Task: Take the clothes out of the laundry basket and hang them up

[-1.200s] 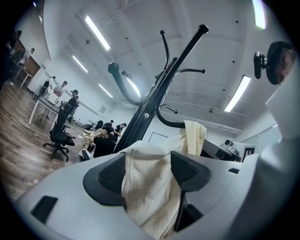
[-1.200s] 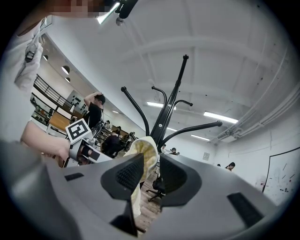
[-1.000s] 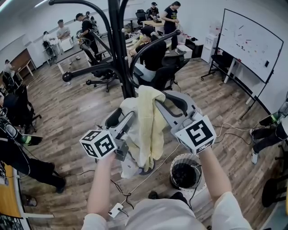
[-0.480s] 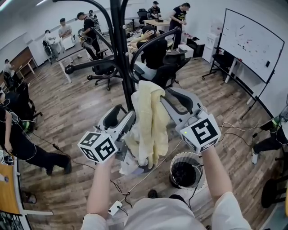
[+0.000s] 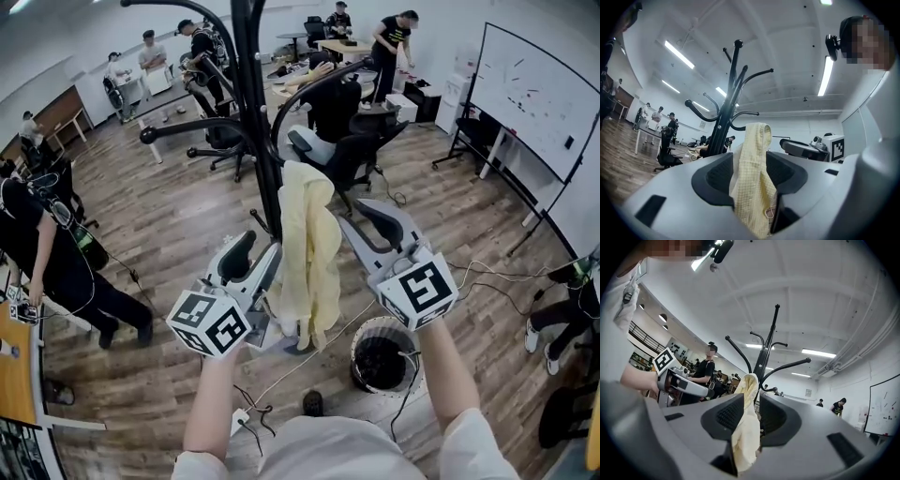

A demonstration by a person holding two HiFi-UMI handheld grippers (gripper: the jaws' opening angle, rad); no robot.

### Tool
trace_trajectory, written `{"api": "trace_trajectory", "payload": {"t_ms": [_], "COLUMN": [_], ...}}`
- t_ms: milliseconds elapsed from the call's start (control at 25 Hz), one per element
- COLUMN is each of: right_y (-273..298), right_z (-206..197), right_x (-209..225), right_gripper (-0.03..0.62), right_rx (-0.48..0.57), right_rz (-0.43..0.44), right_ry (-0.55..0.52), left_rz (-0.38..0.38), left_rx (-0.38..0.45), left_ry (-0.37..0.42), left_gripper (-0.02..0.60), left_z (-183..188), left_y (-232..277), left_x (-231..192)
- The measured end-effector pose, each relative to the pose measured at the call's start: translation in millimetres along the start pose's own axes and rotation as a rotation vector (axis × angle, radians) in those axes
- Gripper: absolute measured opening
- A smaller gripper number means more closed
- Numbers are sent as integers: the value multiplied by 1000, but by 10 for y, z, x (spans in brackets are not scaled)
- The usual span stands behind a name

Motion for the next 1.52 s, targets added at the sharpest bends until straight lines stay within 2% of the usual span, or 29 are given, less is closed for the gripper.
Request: {"api": "trace_trajectory", "payload": {"t_ms": [120,240,520,840,1280,1520], "right_y": [-113,-236,-624,-1138,-1853,-2065], "right_z": [-31,-50,-85,-111,-262,-464], "right_x": [-65,-158,-350,-473,-767,-933], "right_gripper": [107,100,67,9,6,6], "right_rx": [3,2,9,23,-3,-38], "right_rz": [23,43,75,62,96,108], "right_ry": [7,19,53,130,240,297], "left_rz": [24,37,90,147,213,219], "left_rx": [4,6,6,1,-33,-45], "left_ry": [33,41,106,179,199,165], "left_gripper": [184,166,52,35,28,28], "left_z": [0,2,11,65,-43,-235], "left_y": [-95,-206,-453,-767,-1209,-1388], "left_x": [154,318,775,1270,1856,2075]}}
Point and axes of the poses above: the fingertips, and each gripper's own axes: y forward along the fingers, x to its right, z out of its top, the point moved 9 cm from there along -y, backward along the fingers, and after that the axes turned 8 degrees about y, right-handed, at the moved point
